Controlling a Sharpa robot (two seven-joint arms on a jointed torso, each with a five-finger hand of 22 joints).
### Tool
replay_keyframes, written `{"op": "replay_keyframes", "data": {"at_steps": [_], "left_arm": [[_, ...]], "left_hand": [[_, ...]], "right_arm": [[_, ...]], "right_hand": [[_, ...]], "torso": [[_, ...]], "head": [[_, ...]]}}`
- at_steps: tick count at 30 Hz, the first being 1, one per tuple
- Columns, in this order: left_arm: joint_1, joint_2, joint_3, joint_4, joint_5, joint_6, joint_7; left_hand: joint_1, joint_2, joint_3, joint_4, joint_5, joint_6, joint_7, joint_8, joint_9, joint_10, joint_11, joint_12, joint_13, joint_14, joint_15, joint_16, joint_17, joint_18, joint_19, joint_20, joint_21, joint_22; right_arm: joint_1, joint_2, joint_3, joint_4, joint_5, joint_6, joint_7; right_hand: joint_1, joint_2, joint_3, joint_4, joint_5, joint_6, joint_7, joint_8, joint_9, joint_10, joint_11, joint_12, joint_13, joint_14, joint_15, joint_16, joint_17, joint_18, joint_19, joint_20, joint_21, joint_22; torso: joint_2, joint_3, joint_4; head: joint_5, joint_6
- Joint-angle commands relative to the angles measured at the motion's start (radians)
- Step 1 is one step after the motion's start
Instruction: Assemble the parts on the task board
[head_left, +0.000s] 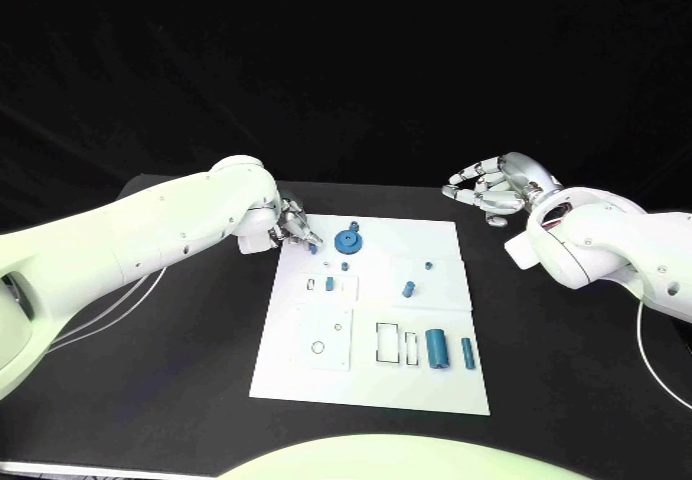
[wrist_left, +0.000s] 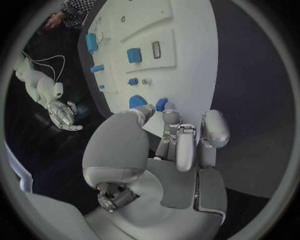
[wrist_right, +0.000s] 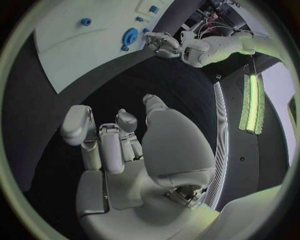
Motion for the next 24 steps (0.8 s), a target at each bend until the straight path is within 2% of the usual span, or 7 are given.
{"op": "replay_keyframes", "data": {"at_steps": [1,7,10,12,14,19,24], "left_arm": [[0.000,0.001,0.000,0.000,0.007,0.020,-0.002],[0.000,0.001,0.000,0.000,0.007,0.026,-0.003],[0.000,0.001,0.000,0.000,0.006,0.025,-0.004],[0.000,0.001,0.000,0.000,0.006,0.024,-0.004],[0.000,0.001,-0.001,-0.001,0.005,0.022,-0.003],[0.000,0.000,-0.001,-0.002,0.006,0.018,0.000],[0.000,-0.006,-0.001,0.003,0.019,0.009,0.005]], "left_hand": [[0.004,0.009,0.006,0.002,0.002,0.006,0.001,0.004,0.002,0.004,-0.001,0.005,0.002,0.076,-0.005,0.002,0.186,0.003,0.002,-0.003,0.006,0.001],[0.005,0.007,0.006,0.002,0.001,0.006,0.001,0.004,0.002,0.004,-0.001,0.005,0.002,0.076,-0.005,0.002,0.186,0.003,0.003,-0.003,0.006,0.002],[0.035,0.012,0.027,-0.005,0.002,0.008,-0.004,0.007,0.003,0.006,-0.005,0.006,0.000,0.077,-0.009,0.003,0.188,0.002,0.004,-0.006,0.007,0.004],[0.100,0.023,0.084,-0.035,0.005,0.005,-0.010,0.012,0.007,0.008,-0.011,0.006,-0.001,0.078,-0.014,0.004,0.190,0.002,0.005,-0.011,0.008,0.006],[0.140,0.020,0.144,-0.065,0.005,0.001,-0.010,0.022,0.013,0.010,-0.012,0.003,-0.006,0.078,-0.016,0.005,0.192,0.002,0.006,-0.014,0.009,0.007],[0.144,-0.003,0.279,-0.107,0.007,-0.006,-0.004,0.052,0.038,0.018,-0.010,-0.002,-0.014,0.079,-0.014,0.006,0.194,0.001,0.008,-0.013,0.012,0.012],[0.116,-0.018,0.347,-0.135,0.007,-0.007,-0.005,0.068,0.055,0.031,-0.010,0.004,-0.009,0.081,-0.014,0.009,0.199,-0.001,0.012,-0.012,0.017,0.020]], "right_arm": [[0.000,0.000,0.000,0.002,-0.010,0.005,0.004],[0.000,0.000,0.000,0.002,-0.010,0.006,0.004],[0.000,0.000,0.000,0.002,-0.010,0.006,0.004],[0.000,0.000,0.000,0.002,-0.010,0.006,0.004],[0.000,0.000,0.000,0.002,-0.010,0.007,0.004],[0.000,0.000,0.000,0.002,-0.010,0.013,0.001],[0.000,-0.001,0.000,0.002,-0.010,0.016,0.000]], "right_hand": [[0.012,-0.001,0.005,0.001,0.003,0.001,-0.004,0.004,-0.001,-0.003,-0.003,0.004,0.000,0.043,-0.007,-0.004,0.001,0.005,0.007,0.000,-0.002,0.001],[0.012,-0.001,0.005,0.001,0.003,0.001,-0.004,0.004,-0.001,-0.003,-0.003,0.004,0.000,0.043,-0.007,-0.004,0.001,0.005,0.007,0.000,-0.002,0.001],[0.012,-0.001,0.005,0.001,0.003,0.001,-0.004,0.004,-0.001,-0.003,-0.003,0.004,0.000,0.043,-0.007,-0.004,0.001,0.005,0.007,0.000,-0.002,0.001],[0.012,-0.001,0.005,0.001,0.003,0.001,-0.004,0.004,-0.001,-0.003,-0.003,0.004,0.000,0.043,-0.007,-0.004,0.001,0.005,0.007,0.000,-0.002,0.001],[0.012,-0.001,0.005,0.001,0.003,0.001,-0.004,0.004,-0.001,-0.003,-0.003,0.004,0.000,0.043,-0.007,-0.004,0.001,0.005,0.007,0.000,-0.002,0.001],[0.011,-0.001,0.006,0.002,0.001,0.002,-0.004,0.005,-0.001,-0.001,-0.003,0.006,0.002,0.042,-0.007,-0.004,0.001,0.005,0.007,0.000,-0.003,0.001],[0.011,-0.001,0.006,0.002,0.001,0.002,-0.004,0.005,-0.001,-0.001,-0.003,0.006,0.002,0.042,-0.007,-0.004,0.001,0.005,0.007,0.000,-0.003,0.001]], "torso": [[-0.001,-0.0007,0.0003],[0.000,-0.0004,-0.0002],[0.000,-0.0003,-0.0005],[0.000,-0.0003,-0.0006],[-0.001,-0.0003,-0.0004],[-0.001,0.0000,0.0001],[-0.001,0.0003,-0.0009]], "head": [[0.000,-0.001],[-0.001,-0.002],[-0.001,-0.003],[0.000,-0.003],[-0.001,-0.003],[0.000,-0.004],[0.001,-0.005]]}}
